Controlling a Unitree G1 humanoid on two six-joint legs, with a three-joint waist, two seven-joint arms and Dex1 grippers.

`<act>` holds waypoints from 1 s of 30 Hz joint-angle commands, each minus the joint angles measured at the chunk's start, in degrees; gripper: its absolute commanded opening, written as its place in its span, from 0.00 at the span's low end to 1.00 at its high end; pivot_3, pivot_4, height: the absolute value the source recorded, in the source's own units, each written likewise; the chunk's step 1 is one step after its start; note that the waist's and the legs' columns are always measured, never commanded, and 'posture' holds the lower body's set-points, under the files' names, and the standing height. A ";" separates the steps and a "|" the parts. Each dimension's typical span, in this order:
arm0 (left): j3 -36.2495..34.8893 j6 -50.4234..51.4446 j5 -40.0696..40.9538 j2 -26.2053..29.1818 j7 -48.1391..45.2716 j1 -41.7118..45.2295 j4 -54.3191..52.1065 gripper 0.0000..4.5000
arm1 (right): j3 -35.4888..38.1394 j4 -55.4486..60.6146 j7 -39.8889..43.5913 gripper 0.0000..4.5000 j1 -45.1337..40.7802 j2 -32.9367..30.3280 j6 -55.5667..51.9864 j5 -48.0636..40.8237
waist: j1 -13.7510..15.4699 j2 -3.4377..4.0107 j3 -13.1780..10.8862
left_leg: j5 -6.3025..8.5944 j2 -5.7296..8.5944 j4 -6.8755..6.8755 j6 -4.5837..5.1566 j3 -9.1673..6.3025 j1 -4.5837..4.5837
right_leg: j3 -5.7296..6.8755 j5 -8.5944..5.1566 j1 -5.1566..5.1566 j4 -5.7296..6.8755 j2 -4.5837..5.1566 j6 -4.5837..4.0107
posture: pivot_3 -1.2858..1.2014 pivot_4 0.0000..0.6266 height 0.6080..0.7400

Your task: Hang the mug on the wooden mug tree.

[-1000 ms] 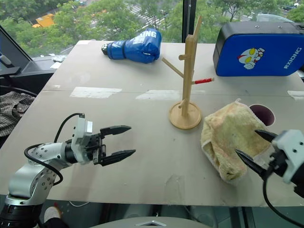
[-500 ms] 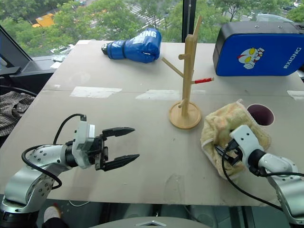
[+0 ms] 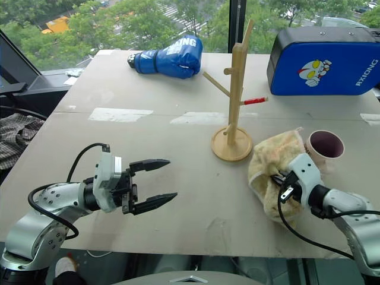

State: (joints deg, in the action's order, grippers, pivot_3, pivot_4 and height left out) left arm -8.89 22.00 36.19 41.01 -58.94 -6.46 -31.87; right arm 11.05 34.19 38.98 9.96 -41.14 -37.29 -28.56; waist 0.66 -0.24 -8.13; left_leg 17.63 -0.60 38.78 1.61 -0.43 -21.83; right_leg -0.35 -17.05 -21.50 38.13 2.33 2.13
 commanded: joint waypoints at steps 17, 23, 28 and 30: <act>1.12 -1.91 2.07 -2.36 -1.19 2.94 0.58 1.00 | 48.82 -18.63 -16.06 0.01 -13.28 -13.61 -2.82 -64.35 | -0.23 -0.01 -0.08 | 0.04 0.01 0.01 0.08 0.13 -0.01 | -0.08 0.01 0.03 -0.02 0.00 0.01 | 0.52 0.24 1.00; 1.14 -2.25 3.38 -3.13 -0.67 3.59 -1.02 1.00 | 44.20 -33.44 -16.38 0.01 -16.88 -21.86 3.33 -41.79 | -0.12 -0.01 -0.07 | 0.04 -0.02 0.01 0.08 0.24 0.01 | -0.19 0.01 0.03 -0.02 -0.08 0.01 | 0.52 0.24 1.00; 0.27 -2.07 7.09 -4.14 -0.59 4.81 -2.34 1.00 | 30.52 -40.44 -11.57 0.01 -9.57 -25.40 10.92 -16.83 | -0.03 -0.01 -0.06 | -0.09 -0.05 0.01 -0.14 0.32 0.00 | -0.26 0.01 0.00 -0.04 -0.08 0.01 | 0.52 0.24 1.00; 0.54 -1.57 8.63 -4.29 -0.53 5.54 -3.10 1.00 | 23.93 -44.91 -11.91 0.01 -9.88 -23.90 13.92 -9.42 | 0.02 0.04 -0.06 | -0.10 -0.06 0.01 -0.16 0.34 0.00 | -0.28 0.01 -0.01 -0.04 -0.08 0.01 | 0.52 0.24 1.00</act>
State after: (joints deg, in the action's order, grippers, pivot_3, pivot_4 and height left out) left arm -7.48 20.60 42.57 36.67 -59.57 -1.74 -32.20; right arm 37.59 -8.17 27.19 1.69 -65.20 -26.94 -43.90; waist 0.67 -0.20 -8.19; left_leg 17.52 -0.65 38.79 1.45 -0.09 -21.85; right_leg -0.63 -17.04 -21.52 38.09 2.25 2.15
